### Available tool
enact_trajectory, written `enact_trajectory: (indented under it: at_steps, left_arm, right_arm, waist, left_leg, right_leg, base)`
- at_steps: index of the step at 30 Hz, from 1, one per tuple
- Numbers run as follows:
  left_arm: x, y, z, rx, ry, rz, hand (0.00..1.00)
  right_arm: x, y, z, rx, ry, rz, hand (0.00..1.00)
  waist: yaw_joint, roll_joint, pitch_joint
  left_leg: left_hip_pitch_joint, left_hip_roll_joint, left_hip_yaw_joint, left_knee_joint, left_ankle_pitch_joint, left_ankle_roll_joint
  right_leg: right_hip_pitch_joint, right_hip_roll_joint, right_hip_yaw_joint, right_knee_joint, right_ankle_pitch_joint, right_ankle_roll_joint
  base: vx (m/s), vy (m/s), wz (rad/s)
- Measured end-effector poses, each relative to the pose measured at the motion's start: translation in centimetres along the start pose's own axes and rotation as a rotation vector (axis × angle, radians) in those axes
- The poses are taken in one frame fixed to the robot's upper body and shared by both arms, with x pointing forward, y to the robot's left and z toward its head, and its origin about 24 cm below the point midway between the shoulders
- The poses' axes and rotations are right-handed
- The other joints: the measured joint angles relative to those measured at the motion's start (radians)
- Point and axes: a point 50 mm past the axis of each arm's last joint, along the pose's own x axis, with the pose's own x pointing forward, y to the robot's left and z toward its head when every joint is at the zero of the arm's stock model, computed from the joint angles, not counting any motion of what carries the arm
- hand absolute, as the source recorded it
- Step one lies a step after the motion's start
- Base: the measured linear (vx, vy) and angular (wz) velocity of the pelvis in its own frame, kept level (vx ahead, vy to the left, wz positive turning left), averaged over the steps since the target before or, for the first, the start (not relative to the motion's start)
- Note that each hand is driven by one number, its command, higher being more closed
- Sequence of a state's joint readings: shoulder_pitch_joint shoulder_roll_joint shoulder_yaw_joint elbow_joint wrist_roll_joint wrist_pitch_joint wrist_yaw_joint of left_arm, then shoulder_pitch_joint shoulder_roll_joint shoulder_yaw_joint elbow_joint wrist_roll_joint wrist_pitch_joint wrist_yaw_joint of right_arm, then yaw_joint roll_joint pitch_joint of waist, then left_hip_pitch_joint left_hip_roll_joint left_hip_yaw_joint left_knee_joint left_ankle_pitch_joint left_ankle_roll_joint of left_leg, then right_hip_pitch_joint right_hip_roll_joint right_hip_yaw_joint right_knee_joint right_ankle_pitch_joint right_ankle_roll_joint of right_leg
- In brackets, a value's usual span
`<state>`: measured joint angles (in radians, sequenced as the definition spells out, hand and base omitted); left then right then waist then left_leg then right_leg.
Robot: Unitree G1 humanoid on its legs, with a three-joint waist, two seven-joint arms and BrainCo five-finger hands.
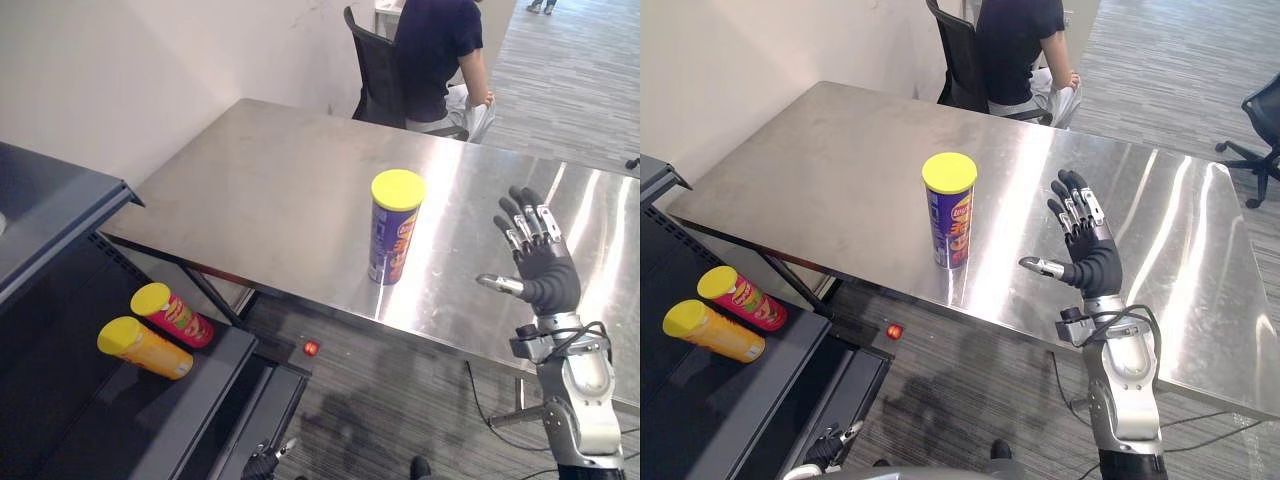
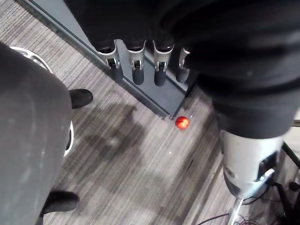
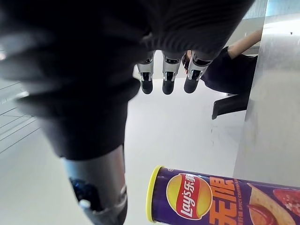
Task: Put the gum and the chips on the shelf.
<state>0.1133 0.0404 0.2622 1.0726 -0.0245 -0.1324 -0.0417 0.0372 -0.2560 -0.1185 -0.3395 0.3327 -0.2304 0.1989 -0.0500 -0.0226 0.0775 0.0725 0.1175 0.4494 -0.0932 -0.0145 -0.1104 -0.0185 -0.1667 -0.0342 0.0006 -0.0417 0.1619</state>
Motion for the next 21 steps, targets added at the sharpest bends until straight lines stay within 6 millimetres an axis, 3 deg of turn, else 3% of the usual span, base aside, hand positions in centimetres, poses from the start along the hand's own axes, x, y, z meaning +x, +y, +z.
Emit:
enact_trajectory:
  at_steps: [7, 12, 21]
  left_arm:
    - [0.1, -0.2, 0.3, 0.013, -0.011, -0.002, 0.0]
    - [0.2, -0.3, 0.7, 0.021, -0.023, 0.002, 0.0]
    - [0.2, -0.3, 1.1, 0.02, -0.042, 0.009, 0.0]
  right_arm:
    - [0.7, -0.2, -1.3, 0.008, 0.037, -0.035, 0.0]
    - [0.5, 0.2, -3.3, 0.023, 0.125, -0.04, 0.0]
    - [1.1, 0.8, -4.1, 0.017, 0.146, -0.026, 0.0]
  waist:
    - [0.004, 0.005, 0.013]
    - [0.026, 0.009, 0.018]
    - [0.028, 0.01, 0.038]
  left_leg:
    - [-0.018, -0.002, -0.024, 0.0, 0.008, 0.005]
    - [-0.018, -0.002, -0.029, 0.0, 0.011, 0.005]
    - [-0.028, -0.003, -0.047, 0.0, 0.02, 0.007]
  right_leg:
    - [-0.002, -0.002, -0.025, 0.0, 0.004, -0.001]
    - [0.001, -0.002, -0.032, 0.001, 0.004, -0.001]
    - [0.001, -0.004, -0.049, 0.002, 0.004, -0.001]
  base:
    - [-0.01, -0.023, 0.1]
    - [-0.01, -0.009, 0.02]
    - [-0.01, -0.017, 0.06]
